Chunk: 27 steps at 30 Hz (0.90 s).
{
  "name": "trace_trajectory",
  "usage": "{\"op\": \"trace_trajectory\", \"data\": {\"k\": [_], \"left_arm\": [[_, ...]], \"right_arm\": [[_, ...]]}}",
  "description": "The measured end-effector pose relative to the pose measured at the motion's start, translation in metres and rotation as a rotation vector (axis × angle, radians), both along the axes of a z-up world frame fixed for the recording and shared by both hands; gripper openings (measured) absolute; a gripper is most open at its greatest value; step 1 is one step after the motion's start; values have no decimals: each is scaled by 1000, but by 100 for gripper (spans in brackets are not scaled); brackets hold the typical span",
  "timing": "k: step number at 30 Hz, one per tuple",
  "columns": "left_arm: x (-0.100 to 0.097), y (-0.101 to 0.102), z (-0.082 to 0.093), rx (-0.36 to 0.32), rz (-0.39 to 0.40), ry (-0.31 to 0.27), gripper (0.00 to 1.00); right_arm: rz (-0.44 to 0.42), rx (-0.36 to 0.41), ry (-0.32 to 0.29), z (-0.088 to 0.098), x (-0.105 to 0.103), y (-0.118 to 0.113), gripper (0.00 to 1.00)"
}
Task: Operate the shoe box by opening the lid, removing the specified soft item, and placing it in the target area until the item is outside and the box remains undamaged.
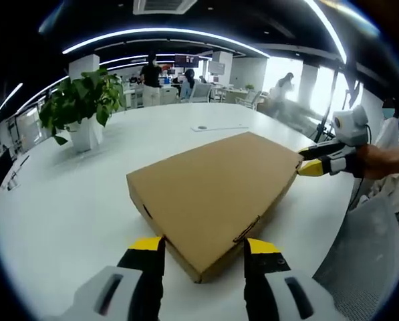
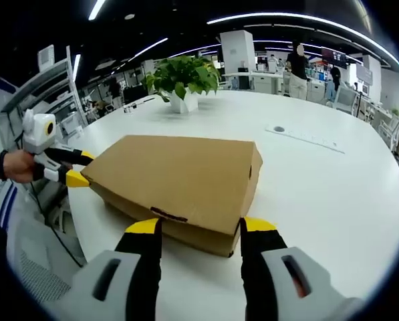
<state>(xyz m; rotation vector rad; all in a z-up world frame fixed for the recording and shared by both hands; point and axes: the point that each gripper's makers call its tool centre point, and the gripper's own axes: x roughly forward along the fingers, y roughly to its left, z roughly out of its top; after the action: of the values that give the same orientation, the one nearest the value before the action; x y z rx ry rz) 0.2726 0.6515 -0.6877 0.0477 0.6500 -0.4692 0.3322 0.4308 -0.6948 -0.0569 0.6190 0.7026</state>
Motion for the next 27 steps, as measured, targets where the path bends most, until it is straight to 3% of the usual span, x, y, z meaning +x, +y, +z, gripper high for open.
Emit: {"op": "trace_trajectory", "data": {"k": [16, 27], "left_arm": [[11, 4, 34, -47, 49, -66, 47], [17, -1, 53, -58, 19, -99, 56]], "right_arm": [[-31, 64, -35, 32, 11, 3, 42], [-52, 109, -70, 60, 23, 5, 42]]}}
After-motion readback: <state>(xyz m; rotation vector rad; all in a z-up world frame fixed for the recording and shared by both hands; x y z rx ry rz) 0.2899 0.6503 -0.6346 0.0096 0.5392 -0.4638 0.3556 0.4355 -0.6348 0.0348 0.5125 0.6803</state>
